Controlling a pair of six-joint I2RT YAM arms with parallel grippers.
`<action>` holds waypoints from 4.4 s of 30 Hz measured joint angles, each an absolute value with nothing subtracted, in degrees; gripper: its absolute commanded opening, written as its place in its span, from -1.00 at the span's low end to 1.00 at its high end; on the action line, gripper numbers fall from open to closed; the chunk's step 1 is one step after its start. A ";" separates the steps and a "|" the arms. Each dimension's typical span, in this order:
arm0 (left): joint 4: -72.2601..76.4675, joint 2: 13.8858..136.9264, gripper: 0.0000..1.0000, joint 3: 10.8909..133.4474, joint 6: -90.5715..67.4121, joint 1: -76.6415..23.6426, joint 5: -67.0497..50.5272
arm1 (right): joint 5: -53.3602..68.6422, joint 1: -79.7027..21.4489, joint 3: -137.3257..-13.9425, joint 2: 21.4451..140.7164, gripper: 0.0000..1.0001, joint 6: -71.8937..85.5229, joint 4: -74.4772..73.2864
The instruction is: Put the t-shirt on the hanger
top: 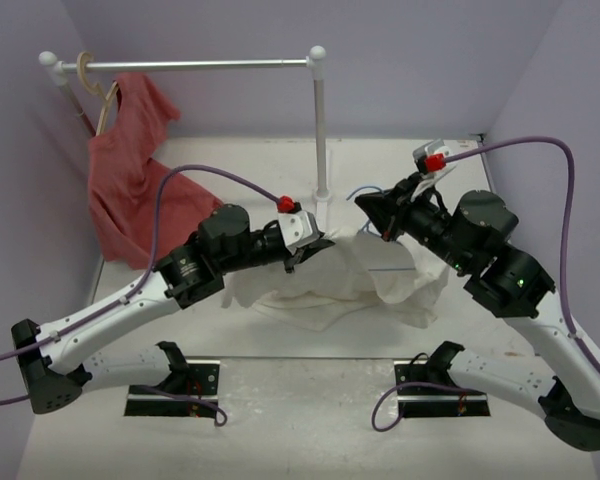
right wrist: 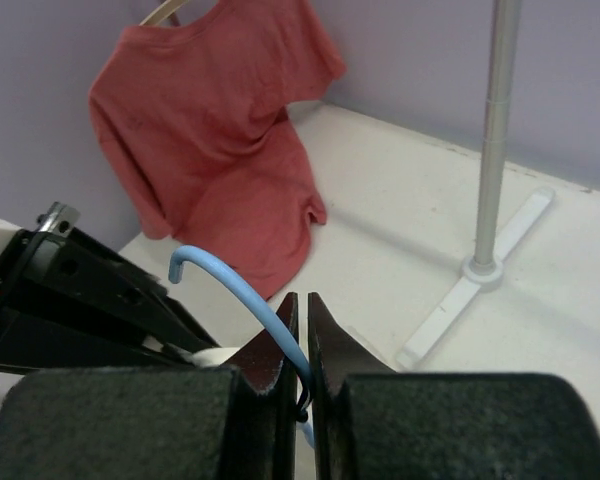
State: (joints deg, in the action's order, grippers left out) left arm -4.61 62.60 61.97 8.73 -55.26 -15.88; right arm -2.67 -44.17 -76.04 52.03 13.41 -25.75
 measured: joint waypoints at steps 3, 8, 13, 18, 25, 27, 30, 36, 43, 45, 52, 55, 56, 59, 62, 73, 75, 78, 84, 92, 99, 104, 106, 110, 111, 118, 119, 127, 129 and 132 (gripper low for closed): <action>-5.90 55.55 0.38 57.97 7.12 -54.90 -9.64 | -6.43 -43.73 -75.99 49.64 -1.00 13.20 -26.31; -6.00 44.60 0.51 52.72 5.03 -54.41 -4.80 | -8.89 -43.27 -76.41 46.94 -1.00 13.10 -25.93; -6.68 44.65 1.00 52.07 3.55 -54.43 -0.15 | -9.12 -43.16 -76.59 47.26 -1.00 13.11 -25.69; -9.03 46.49 1.00 51.50 2.56 -54.39 9.41 | -5.90 -43.11 -77.48 47.71 -1.00 12.73 -27.41; -7.96 44.66 1.00 50.43 3.01 -54.39 16.04 | -2.22 -43.11 -82.88 45.67 -1.00 11.49 -33.20; -7.47 43.96 1.00 50.21 3.92 -54.39 15.83 | -0.88 -43.11 -84.26 44.59 -1.00 11.04 -34.39; -6.93 42.49 1.00 49.86 5.05 -54.39 13.34 | 1.07 -43.11 -85.99 42.91 -1.00 10.32 -36.42; -2.64 38.79 0.92 48.08 6.61 -54.39 3.97 | 6.35 -43.09 -88.92 41.87 -1.00 9.57 -39.86; 0.26 43.56 -0.15 50.21 7.07 -54.39 -7.08 | 10.41 -43.08 -89.47 41.91 -1.00 9.39 -41.93; -0.82 45.95 0.09 51.41 7.21 -54.39 -9.26 | 10.12 -43.07 -89.86 41.91 -1.00 9.36 -42.64; -4.35 45.68 0.30 50.83 7.26 -54.39 -14.30 | 6.59 -43.07 -91.66 41.91 -1.00 9.34 -43.31; -4.66 42.79 -0.46 50.01 7.17 -54.39 -15.01 | 5.64 -43.07 -92.29 41.91 -1.00 9.34 -43.31; -4.75 42.14 -0.69 49.97 7.17 -54.39 -15.14 | 5.52 -43.07 -92.46 41.91 -1.00 9.34 -43.31; -4.76 41.03 -0.98 49.95 7.23 -54.39 -15.15 | 5.54 -43.07 -92.86 41.92 -1.00 9.38 -43.32; -4.43 41.21 -1.00 49.95 7.08 -54.39 -14.74 | 6.48 -43.07 -93.13 41.97 -1.00 9.41 -43.33; -4.05 43.80 -1.00 49.98 4.06 -54.39 3.10 | -0.56 -43.07 -93.28 42.00 -1.00 10.43 -44.50; -4.46 44.01 -1.00 50.02 1.41 -54.37 10.98 | -4.10 -43.07 -93.30 42.02 -1.00 11.06 -44.66; -5.28 44.21 -1.00 50.00 -1.67 -54.24 18.76 | -7.88 -43.07 -93.32 42.17 -1.00 11.66 -44.71; -5.88 42.03 -1.00 49.56 -6.65 -53.02 29.00 | -13.53 -43.11 -93.32 42.90 -1.00 11.88 -44.69; -5.99 42.57 0.58 49.09 -7.97 -52.29 28.34 | -12.20 -43.11 -93.32 42.74 -1.00 11.86 -44.51; -5.72 44.94 1.00 52.34 -6.47 -52.13 18.00 | -8.86 -43.11 -93.21 46.23 -1.00 11.30 -44.28; -5.59 43.50 1.00 58.99 -1.64 -52.07 8.95 | -6.97 -43.09 -91.81 50.50 -1.00 11.47 -43.55; -5.19 45.43 1.00 64.00 -0.32 -52.07 4.05 | -6.25 -43.09 -91.28 52.00 -1.00 11.84 -42.92; -8.56 54.19 1.00 75.75 4.69 -52.15 -10.62 | -2.01 -43.07 -90.84 54.70 -1.00 11.83 -41.41; -9.48 56.61 1.00 77.65 6.32 -52.26 -14.00 | -0.68 -43.07 -90.67 54.96 -1.00 11.61 -41.05; -19.48 66.90 0.52 79.45 14.60 -52.90 -29.19 | 9.64 -43.07 -88.53 53.44 -1.00 9.46 -38.47; -20.81 67.90 0.37 79.90 15.51 -52.90 -31.37 | 10.57 -43.07 -88.34 53.14 -1.00 9.28 -38.17; -25.37 73.07 -0.95 82.70 17.80 -52.90 -39.98 | 16.05 -43.07 -87.70 52.05 -1.00 8.91 -36.72; -25.86 74.17 -1.00 83.42 17.95 -52.90 -40.67 | 16.56 -43.07 -87.68 52.05 -1.00 8.86 -36.38; -26.52 74.58 -1.00 83.64 18.08 -52.90 -40.53 | 16.62 -43.06 -87.19 51.97 -0.63 8.70 -36.20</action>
State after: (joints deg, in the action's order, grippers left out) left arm -26.52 74.58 83.64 18.08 -52.90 -40.53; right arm 16.62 -43.06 -87.19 51.97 8.70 -36.20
